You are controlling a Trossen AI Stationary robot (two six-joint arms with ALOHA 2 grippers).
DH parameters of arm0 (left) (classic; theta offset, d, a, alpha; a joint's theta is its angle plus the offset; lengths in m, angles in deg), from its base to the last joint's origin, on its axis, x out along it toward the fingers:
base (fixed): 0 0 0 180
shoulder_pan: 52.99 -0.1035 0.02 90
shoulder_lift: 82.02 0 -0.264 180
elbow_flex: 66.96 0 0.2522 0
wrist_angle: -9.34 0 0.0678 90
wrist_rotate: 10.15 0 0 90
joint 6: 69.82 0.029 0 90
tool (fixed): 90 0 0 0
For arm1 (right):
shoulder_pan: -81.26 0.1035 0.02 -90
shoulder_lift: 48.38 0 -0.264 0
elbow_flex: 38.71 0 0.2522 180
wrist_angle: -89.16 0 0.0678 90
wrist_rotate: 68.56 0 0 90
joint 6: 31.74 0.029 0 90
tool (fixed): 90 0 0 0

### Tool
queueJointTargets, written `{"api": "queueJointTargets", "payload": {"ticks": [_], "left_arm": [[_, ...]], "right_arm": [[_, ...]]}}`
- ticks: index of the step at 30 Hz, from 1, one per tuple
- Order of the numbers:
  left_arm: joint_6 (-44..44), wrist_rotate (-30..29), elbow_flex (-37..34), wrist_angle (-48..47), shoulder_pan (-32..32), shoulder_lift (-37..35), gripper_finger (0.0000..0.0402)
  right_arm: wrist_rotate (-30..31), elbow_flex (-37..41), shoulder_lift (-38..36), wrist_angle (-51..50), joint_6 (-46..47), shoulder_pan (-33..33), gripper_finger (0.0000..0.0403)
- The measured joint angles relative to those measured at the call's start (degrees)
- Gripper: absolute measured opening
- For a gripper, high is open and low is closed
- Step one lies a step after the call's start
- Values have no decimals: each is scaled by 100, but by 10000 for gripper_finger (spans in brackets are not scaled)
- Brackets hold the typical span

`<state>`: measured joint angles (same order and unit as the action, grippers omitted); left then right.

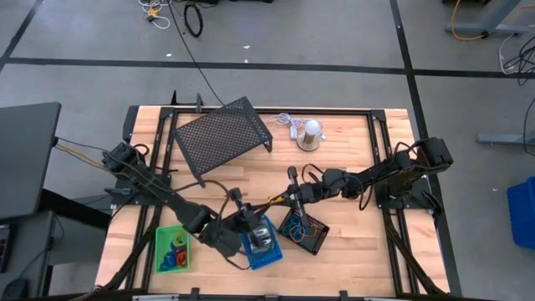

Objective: Pick & Place Office Desk Supplies
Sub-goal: Put the yellow crayon box into the blue bin

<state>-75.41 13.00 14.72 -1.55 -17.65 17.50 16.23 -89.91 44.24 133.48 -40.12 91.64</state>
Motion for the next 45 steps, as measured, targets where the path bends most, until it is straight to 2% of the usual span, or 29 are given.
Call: {"api": "queueJointTargets", "payload": {"ticks": [6,10,18,23,27,33,39,45], "left_arm": [[-502,-308,0,-456,227,-31,4],[-1175,-669,2,-1135,451,-31,3],[-3674,-1252,2,-3353,1050,-31,2],[-4685,-1276,2,-4235,1268,-31,2],[-5000,-1268,2,-4589,1356,-31,2],[-5362,-1385,2,-5054,1383,-31,1],[-5473,-1429,2,-5269,1385,-31,1],[-5481,-1456,2,-5288,1385,-31,1]], "right_arm": [[42,-4,0,101,61,-30,28],[-106,-6,0,128,172,8,28],[-1063,-13,0,21,150,434,28],[-1123,-209,0,-488,-10,848,28],[-1115,-839,286,-1268,-284,1180,28],[-1299,-1822,1254,-1970,-501,1329,28],[-1711,-2171,1749,-2061,-514,1331,28],[-1419,-2200,1897,-2335,-621,1320,28]]}}
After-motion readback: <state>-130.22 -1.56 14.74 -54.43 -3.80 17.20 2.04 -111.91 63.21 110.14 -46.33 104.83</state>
